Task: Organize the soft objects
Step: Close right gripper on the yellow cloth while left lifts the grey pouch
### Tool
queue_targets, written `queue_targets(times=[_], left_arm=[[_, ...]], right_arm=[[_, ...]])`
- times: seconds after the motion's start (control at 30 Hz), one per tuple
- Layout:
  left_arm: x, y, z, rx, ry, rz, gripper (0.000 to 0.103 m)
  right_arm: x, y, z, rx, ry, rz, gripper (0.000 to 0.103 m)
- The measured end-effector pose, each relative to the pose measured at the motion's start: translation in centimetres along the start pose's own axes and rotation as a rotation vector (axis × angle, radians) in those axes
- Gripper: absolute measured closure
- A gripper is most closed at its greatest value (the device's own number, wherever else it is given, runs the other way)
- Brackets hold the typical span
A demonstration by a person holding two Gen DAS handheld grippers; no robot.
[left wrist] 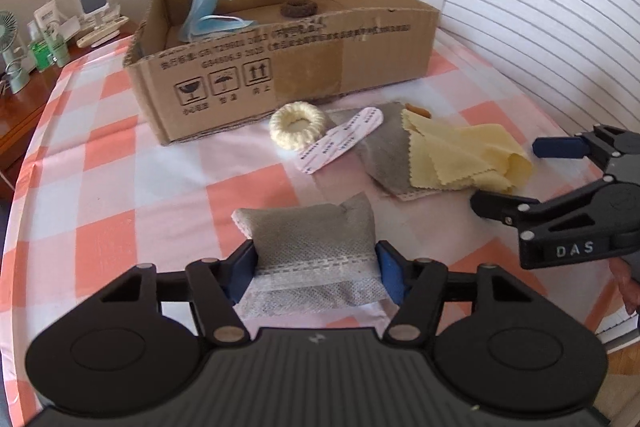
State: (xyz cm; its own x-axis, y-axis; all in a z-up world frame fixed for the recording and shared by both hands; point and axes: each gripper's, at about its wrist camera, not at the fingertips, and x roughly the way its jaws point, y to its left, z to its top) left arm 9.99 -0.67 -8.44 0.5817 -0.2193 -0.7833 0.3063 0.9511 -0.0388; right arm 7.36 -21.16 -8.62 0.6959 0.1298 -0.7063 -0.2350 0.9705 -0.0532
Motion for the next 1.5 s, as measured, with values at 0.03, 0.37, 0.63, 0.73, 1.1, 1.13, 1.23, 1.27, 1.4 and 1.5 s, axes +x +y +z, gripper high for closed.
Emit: queue_targets(times=[0.03,0.37,0.63,0.73,1.1,1.13,1.23,1.27,1.4,1.5], left_arm=[[-0.1,0.4,-0.1,-0.017,-0.004,-0.006,0.039],[-0.2,0.8,-0.3,-0.03,-0.015,-0.004,0.038],[-0.2,0.9,-0.3,-0.036,-0.02,-0.01,0.038],[-0.3,1.0,-0.3,-0.036,-0.02,-0.013,0.038],[-0.3,0.9,-0.4,-0.034,-0.025,-0.015,0.038],[-0.3,1.0,-0.4,-0.035,-0.024,-0.015,0.038],[-0.3,1.0,-0.4,-0.039,-0.023,-0.015,0.04],[-0.3,1.0,-0.4,-0.041,-0.023,-0.017,0.04],[-0.5,1.0,-0.3,-0.038,-0.024,-0.023,0.046],[-0.8,1.0,-0.2,-0.025,-0.024,-0.026,0.047]], right_arm=[[0.1,0.2,0.1,-0.012,-0.001,0.009,0.0],[2.1,0.4,2.4,-0.138,0.02,0.114,0.0],[2.7,1.1,3.4,-0.2,0.037,0.185,0.002],[2.1,1.3,3.4,-0.213,0.038,0.196,0.016],[0.3,1.4,2.9,-0.223,0.049,0.184,0.061],[0.3,1.4,2.9,-0.221,0.049,0.184,0.064],[0.0,1.2,2.9,-0.204,0.049,0.184,0.072],[-0.1,1.1,2.9,-0.2,0.046,0.181,0.073],[-0.6,0.8,3.0,-0.186,0.038,0.169,0.076],[-0.9,0.7,3.0,-0.195,0.037,0.161,0.077]])
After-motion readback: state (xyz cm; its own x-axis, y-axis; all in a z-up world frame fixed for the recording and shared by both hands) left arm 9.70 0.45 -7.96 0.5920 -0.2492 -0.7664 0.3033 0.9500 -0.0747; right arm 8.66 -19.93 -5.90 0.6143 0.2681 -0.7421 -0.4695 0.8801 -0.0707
